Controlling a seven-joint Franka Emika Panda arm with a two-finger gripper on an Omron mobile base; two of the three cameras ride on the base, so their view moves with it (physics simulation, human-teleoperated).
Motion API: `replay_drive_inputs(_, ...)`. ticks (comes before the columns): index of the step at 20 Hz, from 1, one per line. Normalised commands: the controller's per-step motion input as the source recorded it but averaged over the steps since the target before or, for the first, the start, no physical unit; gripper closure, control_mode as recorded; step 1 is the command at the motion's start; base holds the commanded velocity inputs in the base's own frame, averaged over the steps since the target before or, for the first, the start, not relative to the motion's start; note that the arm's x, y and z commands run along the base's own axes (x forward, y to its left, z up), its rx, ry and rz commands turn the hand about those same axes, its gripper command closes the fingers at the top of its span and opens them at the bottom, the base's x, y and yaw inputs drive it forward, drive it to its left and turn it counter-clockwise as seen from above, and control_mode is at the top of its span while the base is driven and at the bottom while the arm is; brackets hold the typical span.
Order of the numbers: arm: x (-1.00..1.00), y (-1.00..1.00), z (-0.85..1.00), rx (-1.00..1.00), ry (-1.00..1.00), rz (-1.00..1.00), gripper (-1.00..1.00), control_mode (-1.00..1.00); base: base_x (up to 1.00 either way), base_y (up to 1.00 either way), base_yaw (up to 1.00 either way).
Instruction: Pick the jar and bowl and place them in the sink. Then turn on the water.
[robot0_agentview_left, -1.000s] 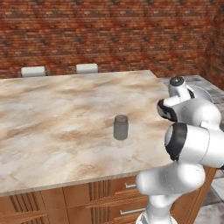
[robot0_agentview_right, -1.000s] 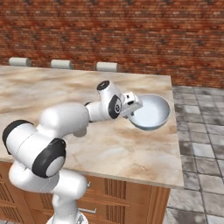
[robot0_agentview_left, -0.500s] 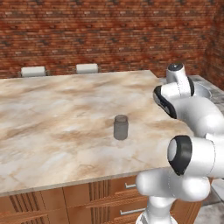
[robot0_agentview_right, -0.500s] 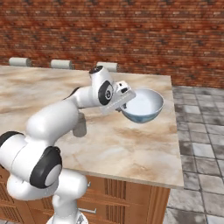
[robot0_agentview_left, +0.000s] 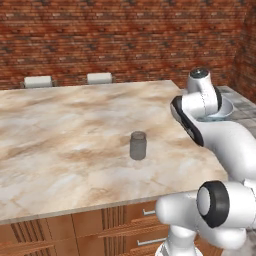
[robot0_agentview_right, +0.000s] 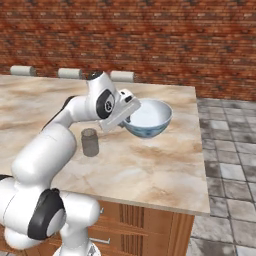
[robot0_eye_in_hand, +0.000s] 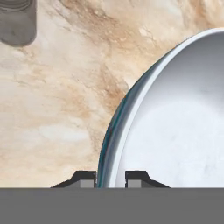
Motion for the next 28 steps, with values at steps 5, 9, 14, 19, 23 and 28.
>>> replay_drive_inputs(5, -0.43, 0.44, 0.07, 0.0, 0.0, 0.14, 1.0, -1.0, 0.0, 0.0, 0.0)
replay_drive_inputs(9, -0.42, 0.44, 0.04, -0.01, 0.0, 0.11, 1.0, -1.0, 0.0, 0.0, 0.0)
replay_drive_inputs(14, -0.4, 0.31, 0.11, 0.0, 0.0, 0.11, 1.0, -1.0, 0.0, 0.0, 0.0)
replay_drive_inputs(19, -0.29, 0.29, 0.07, -0.01, 0.0, 0.11, 1.0, -1.0, 0.0, 0.0, 0.0)
replay_drive_inputs(23, -0.3, 0.26, 0.0, -0.02, 0.0, 0.12, 1.0, -1.0, 0.0, 0.0, 0.0)
replay_drive_inputs(28, -0.24, 0.35, 0.0, -0.06, 0.0, 0.12, 1.0, -1.0, 0.0, 0.0, 0.0)
